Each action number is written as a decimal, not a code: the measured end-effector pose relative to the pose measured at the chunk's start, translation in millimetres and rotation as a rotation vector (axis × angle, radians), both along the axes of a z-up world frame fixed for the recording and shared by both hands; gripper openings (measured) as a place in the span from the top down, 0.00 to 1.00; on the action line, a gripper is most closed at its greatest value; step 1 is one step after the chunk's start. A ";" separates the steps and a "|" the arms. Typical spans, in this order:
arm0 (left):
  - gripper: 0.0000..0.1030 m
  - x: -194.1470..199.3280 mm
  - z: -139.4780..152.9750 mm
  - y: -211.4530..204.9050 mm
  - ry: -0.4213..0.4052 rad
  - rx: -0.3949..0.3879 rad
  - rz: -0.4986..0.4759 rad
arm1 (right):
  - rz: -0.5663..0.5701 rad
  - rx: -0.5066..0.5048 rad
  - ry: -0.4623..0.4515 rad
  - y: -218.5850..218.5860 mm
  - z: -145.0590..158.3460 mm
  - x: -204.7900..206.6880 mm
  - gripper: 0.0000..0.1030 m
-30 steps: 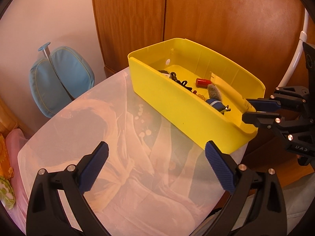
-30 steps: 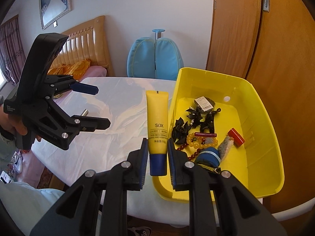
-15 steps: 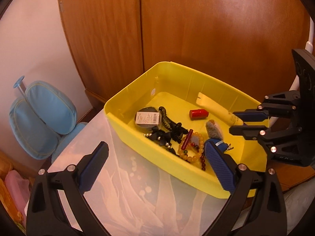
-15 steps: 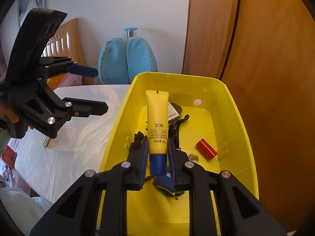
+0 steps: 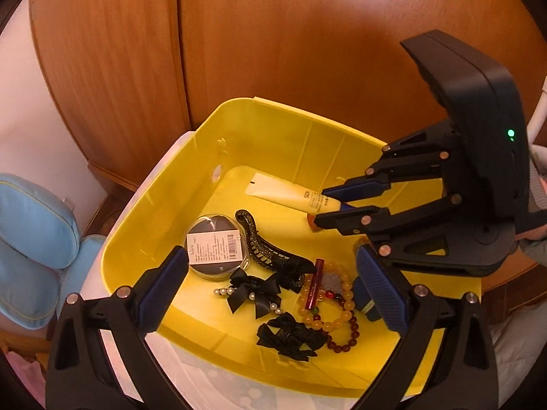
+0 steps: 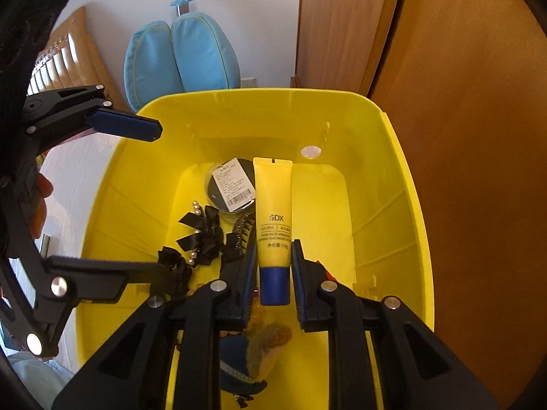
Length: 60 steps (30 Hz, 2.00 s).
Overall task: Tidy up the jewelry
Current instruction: 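Lower the yellow tube into the bin and open the right gripper, then move the right gripper back to the silver tube on the table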
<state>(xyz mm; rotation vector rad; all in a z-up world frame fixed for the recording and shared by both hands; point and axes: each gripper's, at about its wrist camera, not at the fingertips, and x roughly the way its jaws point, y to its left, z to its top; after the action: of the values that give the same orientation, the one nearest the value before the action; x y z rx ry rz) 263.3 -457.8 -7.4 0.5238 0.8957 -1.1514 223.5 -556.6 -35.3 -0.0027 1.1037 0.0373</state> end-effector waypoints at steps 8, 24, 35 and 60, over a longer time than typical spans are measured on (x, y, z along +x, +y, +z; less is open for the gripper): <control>0.07 11.7 -12.0 -6.7 -0.009 0.050 -0.075 | -0.021 -0.018 0.129 -8.5 -34.9 29.9 0.80; 0.07 14.8 -15.2 -2.6 -0.011 0.018 -0.064 | -0.049 -0.066 0.209 -0.5 -58.5 48.2 0.61; 0.07 -25.6 30.3 39.9 -0.082 -0.113 0.000 | -0.076 -0.053 0.033 1.9 -9.6 7.3 0.13; 0.07 -147.7 33.5 264.1 -0.077 -0.011 0.585 | 0.314 0.127 -0.296 159.1 78.8 -120.7 0.08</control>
<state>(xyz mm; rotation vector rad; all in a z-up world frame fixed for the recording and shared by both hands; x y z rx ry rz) 115.6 -193.8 26.1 0.2640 0.8958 -0.5994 102.8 -397.5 43.5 -0.0657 0.7953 0.3774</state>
